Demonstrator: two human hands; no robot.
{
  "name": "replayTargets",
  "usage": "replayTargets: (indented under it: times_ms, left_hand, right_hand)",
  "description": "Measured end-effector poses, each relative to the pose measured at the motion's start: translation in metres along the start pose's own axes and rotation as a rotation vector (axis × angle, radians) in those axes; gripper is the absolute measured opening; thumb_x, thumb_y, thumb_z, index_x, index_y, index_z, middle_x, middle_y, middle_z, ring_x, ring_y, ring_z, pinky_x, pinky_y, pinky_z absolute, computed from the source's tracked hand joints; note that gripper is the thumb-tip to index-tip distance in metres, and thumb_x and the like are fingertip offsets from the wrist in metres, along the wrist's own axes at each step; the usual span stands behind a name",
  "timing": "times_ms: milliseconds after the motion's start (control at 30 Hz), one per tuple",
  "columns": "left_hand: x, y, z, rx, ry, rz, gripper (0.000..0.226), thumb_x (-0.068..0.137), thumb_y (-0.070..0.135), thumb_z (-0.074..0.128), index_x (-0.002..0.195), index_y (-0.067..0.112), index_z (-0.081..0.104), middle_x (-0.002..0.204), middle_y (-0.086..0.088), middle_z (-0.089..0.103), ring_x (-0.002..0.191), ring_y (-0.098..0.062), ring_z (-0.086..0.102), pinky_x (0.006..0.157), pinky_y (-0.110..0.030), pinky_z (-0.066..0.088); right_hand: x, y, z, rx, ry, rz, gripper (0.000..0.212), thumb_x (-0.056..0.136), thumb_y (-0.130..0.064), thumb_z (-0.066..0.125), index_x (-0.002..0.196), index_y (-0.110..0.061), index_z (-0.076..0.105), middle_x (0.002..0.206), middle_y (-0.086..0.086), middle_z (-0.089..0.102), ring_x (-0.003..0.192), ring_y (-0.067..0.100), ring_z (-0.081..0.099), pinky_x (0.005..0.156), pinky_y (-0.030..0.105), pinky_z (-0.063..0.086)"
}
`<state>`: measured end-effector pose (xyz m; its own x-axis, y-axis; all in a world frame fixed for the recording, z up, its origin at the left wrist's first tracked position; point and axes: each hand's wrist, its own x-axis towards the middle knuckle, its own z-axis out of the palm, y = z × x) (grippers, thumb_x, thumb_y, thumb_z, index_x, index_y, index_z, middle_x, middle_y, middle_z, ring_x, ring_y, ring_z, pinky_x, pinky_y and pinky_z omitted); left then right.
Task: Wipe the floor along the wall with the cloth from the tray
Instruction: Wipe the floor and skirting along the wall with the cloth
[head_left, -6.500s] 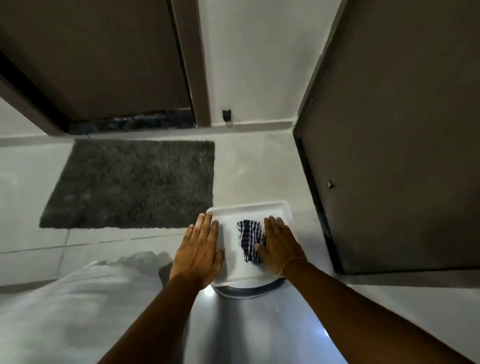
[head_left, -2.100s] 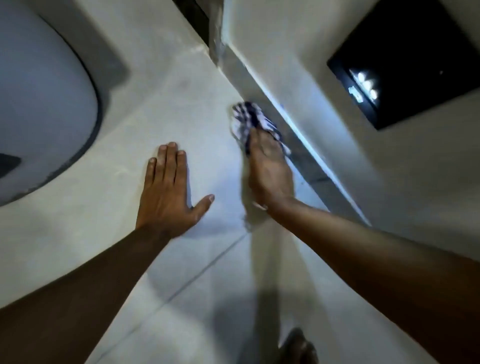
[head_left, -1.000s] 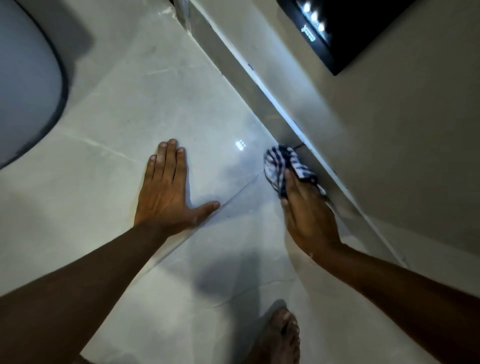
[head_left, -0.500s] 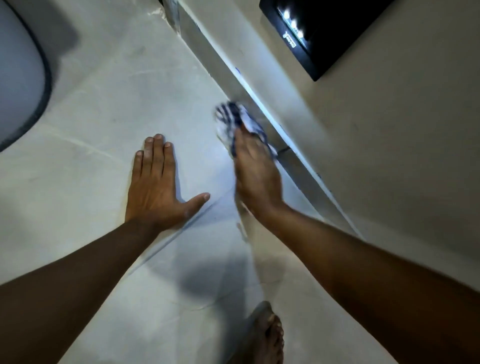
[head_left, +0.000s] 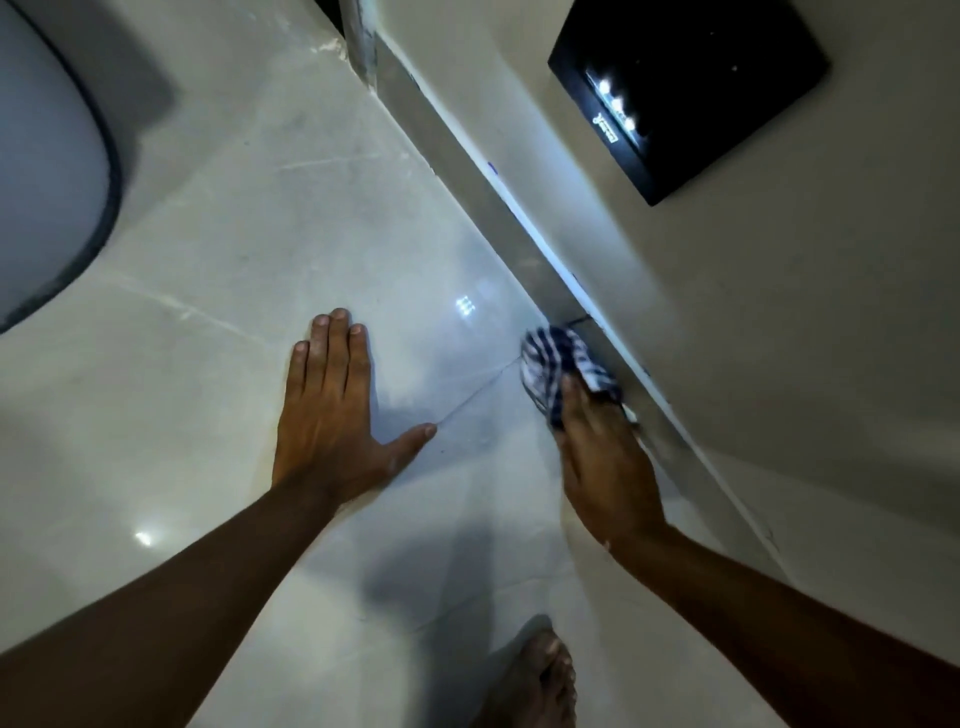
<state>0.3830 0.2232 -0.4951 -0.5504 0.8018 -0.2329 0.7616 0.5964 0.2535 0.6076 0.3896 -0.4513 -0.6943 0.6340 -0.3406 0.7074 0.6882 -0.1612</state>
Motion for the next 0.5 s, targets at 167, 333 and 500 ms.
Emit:
replayTargets:
  times_ms: [167, 333, 500]
  left_hand:
    - [0.007, -0.004, 0.0, 0.002, 0.001, -0.03, 0.121, 0.075, 0.087, 0.034, 0.158, 0.004, 0.004, 0.169, -0.018, 0.002, 0.157, -0.033, -0.002, 0.127, -0.051, 0.008]
    - [0.017, -0.004, 0.001, 0.003, 0.046, -0.019, 0.122, 0.075, 0.085, 0.04, 0.157, 0.003, 0.003, 0.169, -0.02, 0.001, 0.157, -0.033, -0.003, 0.127, -0.052, 0.007]
    - [0.013, 0.003, 0.002, -0.028, 0.047, -0.016, 0.119, 0.077, 0.081, 0.042, 0.157, 0.001, 0.005, 0.168, -0.022, 0.002, 0.157, -0.035, -0.003, 0.127, -0.051, 0.005]
  right_hand:
    - [0.041, -0.029, 0.006, 0.022, 0.094, -0.031, 0.06, 0.089, -0.007, 0.057, 0.145, -0.005, 0.036, 0.139, 0.019, 0.053, 0.122, 0.036, 0.052, 0.105, 0.041, 0.043]
    - [0.16, -0.108, -0.008, 0.136, 0.244, -0.098, 0.062, 0.085, 0.0, 0.045, 0.146, -0.006, 0.035, 0.14, 0.015, 0.053, 0.128, 0.032, 0.047, 0.11, 0.037, 0.034]
    - [0.16, -0.113, -0.01, 0.076, 0.281, -0.134, 0.063, 0.085, 0.002, 0.044, 0.146, -0.006, 0.034, 0.138, 0.014, 0.054, 0.129, 0.03, 0.048, 0.11, 0.035, 0.036]
